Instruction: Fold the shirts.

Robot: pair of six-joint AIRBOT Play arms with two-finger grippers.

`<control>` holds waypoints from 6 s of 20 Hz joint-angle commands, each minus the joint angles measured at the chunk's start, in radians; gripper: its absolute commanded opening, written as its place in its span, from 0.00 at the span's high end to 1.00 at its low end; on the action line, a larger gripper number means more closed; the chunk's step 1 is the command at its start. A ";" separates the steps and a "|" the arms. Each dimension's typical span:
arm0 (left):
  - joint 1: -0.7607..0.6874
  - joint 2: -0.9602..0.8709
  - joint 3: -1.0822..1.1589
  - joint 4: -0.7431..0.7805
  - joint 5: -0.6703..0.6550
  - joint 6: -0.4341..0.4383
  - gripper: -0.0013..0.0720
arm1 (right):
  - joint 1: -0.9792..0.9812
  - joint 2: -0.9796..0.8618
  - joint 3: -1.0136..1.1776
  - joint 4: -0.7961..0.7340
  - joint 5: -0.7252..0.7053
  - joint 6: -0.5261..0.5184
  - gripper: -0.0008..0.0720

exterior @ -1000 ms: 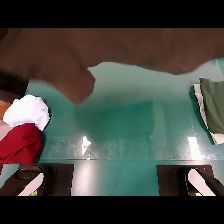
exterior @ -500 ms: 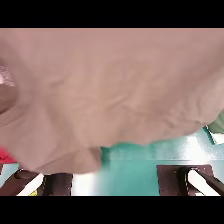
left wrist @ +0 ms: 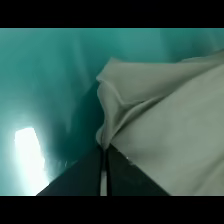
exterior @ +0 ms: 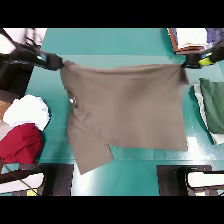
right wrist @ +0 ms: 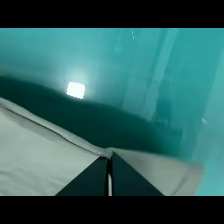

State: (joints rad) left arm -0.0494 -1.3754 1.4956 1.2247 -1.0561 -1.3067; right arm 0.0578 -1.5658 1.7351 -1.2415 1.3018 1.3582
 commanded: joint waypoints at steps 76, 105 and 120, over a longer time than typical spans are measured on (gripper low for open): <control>0.099 0.565 -0.520 -0.309 -0.061 -0.026 0.95 | -0.394 0.610 -0.776 0.253 0.072 -0.118 0.97; 0.099 0.308 -0.030 -0.248 -0.137 -0.093 0.95 | -0.225 0.332 -0.069 0.058 0.206 -0.042 0.97; 0.101 -0.184 0.002 -0.254 0.338 0.116 0.95 | -0.158 -0.070 -0.143 0.072 -0.279 -0.004 0.97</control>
State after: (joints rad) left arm 0.0498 -1.5314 1.4845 0.9588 -0.7761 -1.2564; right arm -0.1013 -1.6199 1.5833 -1.1622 1.0966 1.3487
